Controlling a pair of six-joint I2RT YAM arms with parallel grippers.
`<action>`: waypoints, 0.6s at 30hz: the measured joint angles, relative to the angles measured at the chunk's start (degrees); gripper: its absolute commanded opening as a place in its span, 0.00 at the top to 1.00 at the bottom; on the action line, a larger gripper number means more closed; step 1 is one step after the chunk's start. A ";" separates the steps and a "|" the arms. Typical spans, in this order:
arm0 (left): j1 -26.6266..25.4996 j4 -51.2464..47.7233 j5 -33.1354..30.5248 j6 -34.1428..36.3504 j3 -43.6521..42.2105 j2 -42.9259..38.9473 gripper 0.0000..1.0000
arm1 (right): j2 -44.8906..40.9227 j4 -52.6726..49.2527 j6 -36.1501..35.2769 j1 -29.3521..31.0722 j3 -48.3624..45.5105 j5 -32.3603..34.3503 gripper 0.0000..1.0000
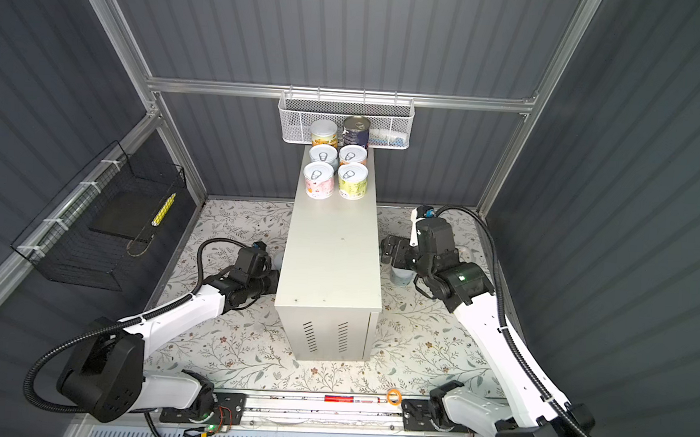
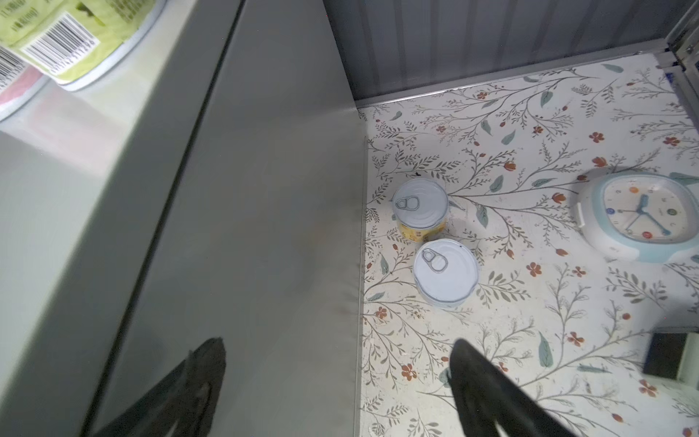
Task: Place and organize the canned foods onto the counter
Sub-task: 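Lower the left gripper onto the white-lidded floor can nearest the robot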
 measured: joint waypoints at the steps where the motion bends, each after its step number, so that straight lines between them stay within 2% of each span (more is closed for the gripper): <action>1: 0.00 0.02 -0.09 0.02 -0.07 0.61 0.01 | 0.00 -0.02 0.09 0.00 -0.02 -0.02 0.07; 8: 0.00 0.79 -1.62 -0.79 -0.26 3.87 0.01 | 0.00 0.13 0.59 0.00 -0.37 -0.07 0.06; 18: 0.02 -3.58 -9.68 -3.37 1.44 3.89 0.01 | 0.00 0.85 1.03 0.00 -1.38 -0.68 0.06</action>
